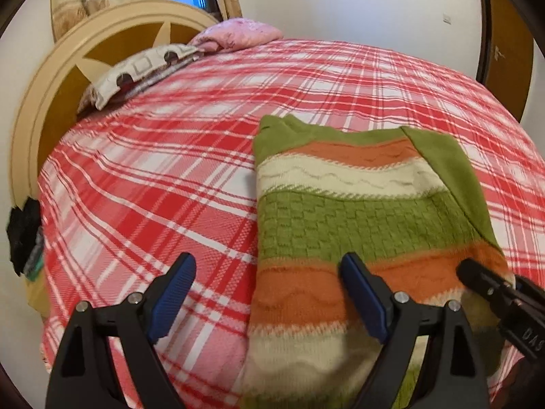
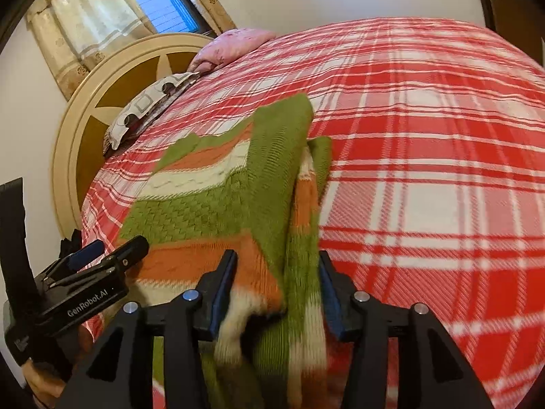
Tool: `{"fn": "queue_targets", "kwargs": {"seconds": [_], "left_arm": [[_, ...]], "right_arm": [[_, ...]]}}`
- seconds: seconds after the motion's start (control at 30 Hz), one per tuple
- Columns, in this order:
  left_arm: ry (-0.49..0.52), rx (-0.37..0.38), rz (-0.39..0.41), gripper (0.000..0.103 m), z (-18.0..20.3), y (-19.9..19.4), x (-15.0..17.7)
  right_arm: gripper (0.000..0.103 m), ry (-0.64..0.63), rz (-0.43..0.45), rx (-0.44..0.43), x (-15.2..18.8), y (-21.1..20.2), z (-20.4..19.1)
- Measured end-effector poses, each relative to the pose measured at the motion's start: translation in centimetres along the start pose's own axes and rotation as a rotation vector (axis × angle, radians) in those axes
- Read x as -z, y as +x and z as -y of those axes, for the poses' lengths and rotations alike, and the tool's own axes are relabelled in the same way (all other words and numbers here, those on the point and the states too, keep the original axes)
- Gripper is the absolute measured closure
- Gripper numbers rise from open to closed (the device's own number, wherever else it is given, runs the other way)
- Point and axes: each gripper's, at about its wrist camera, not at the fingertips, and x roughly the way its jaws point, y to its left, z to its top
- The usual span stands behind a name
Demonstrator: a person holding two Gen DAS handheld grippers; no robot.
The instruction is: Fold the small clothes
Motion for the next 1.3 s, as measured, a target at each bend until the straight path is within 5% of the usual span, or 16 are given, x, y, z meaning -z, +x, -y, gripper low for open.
{"fn": "queue_targets", "kwargs": {"seconds": [0.07,0.2,0.5,0.87,1.3], "left_arm": [[0.002,0.0,0.009,0.013,0.2,-0.9,0.5],[-0.004,0.005,0.012,0.013,0.8,-2.4,1.7],[0.053,0.038,0.036,0.013,2.5,-5.9,5.0],[0.033,0.041,0.126,0.005,3.2,-11.6,6.4],[0.073,-0.009,0.293,0.0,3.0,-17.1,6.7]], "right_arm": [[0.053,-0.013,0.028,0.036,0.6,-1.5,-0.2],[0.035,0.016,0.073,0.071,1.6,-3.7,0.0],[0.034,0.0,0.112,0.109,4.8,-7.8,-0.5],[0.034,-0.072,0.328,0.218,6.0,-14.8,-3.1],[0.023,-0.074,0.456,0.167,6.5,-20.5,-5.4]]}}
